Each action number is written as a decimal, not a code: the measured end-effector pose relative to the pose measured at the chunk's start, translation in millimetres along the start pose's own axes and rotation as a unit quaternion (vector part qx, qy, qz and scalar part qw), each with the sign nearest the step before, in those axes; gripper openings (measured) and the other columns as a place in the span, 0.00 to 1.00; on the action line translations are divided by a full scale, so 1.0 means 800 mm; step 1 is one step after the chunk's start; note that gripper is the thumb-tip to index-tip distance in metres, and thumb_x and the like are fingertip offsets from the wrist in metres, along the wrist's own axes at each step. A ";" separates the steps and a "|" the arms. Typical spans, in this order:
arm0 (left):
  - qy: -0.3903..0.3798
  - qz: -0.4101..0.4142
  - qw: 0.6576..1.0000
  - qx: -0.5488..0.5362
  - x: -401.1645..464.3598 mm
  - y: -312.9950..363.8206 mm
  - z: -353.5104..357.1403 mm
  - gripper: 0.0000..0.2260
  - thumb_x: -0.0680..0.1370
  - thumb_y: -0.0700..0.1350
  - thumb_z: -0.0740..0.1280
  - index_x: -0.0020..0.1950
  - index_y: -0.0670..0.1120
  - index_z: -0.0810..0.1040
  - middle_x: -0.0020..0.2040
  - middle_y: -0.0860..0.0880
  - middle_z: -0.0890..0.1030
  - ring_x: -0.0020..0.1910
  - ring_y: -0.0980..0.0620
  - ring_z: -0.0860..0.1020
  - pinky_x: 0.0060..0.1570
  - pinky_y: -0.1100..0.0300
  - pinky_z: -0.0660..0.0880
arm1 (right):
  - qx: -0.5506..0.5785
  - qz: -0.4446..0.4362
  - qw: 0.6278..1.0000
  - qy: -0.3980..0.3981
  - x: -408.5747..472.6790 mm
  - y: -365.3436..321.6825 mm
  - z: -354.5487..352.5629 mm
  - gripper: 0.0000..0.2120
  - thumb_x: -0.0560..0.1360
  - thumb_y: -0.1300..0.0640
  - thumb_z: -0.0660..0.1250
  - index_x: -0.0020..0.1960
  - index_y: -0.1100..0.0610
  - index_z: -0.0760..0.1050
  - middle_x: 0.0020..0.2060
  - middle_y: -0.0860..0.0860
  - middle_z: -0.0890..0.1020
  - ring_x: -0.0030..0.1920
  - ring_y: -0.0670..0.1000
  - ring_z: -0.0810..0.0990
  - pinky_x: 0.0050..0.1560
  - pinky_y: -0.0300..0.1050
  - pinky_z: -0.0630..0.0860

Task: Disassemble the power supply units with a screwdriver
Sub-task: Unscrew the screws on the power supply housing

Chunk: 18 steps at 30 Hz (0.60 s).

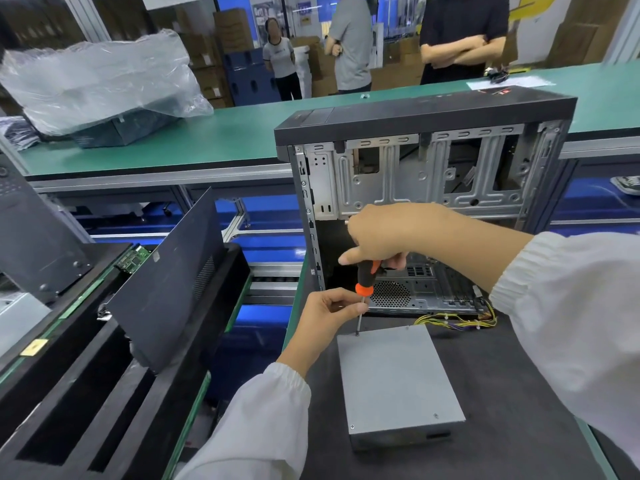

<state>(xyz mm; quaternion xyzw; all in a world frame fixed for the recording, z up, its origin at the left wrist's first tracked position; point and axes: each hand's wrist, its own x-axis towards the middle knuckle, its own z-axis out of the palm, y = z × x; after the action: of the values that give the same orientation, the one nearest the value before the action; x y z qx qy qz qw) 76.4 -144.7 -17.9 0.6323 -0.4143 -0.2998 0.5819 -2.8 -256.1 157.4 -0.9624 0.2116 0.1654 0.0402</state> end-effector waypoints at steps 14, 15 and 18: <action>-0.034 -0.091 0.995 0.009 -0.025 -0.026 -0.020 0.14 0.75 0.33 0.71 0.60 0.43 0.80 0.54 0.44 0.84 0.53 0.53 0.83 0.52 0.67 0.76 | 0.048 -0.032 0.998 0.022 -0.018 0.011 -0.020 0.07 0.79 0.54 0.64 0.51 0.57 0.74 0.33 0.56 0.81 0.27 0.51 0.82 0.32 0.41 0.81; -0.031 -0.087 0.996 0.013 -0.024 -0.026 -0.017 0.15 0.74 0.33 0.72 0.59 0.43 0.81 0.53 0.44 0.84 0.52 0.52 0.83 0.52 0.67 0.76 | 0.052 -0.033 0.998 0.023 -0.019 0.012 -0.021 0.07 0.79 0.54 0.64 0.51 0.57 0.74 0.34 0.56 0.81 0.27 0.51 0.82 0.32 0.41 0.81; 0.006 -0.066 0.997 0.032 -0.019 -0.030 -0.006 0.12 0.73 0.32 0.72 0.55 0.40 0.82 0.47 0.43 0.85 0.46 0.50 0.84 0.51 0.65 0.77 | 0.065 -0.032 0.997 0.028 -0.020 0.014 -0.023 0.07 0.79 0.53 0.64 0.51 0.57 0.74 0.34 0.56 0.80 0.24 0.49 0.81 0.31 0.41 0.81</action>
<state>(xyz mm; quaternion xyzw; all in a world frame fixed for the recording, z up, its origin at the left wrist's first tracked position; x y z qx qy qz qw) 77.7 -129.8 -42.0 0.6782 -0.3778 -0.3205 0.5428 -15.4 -262.8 180.2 -0.9684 0.1918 0.1227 0.1016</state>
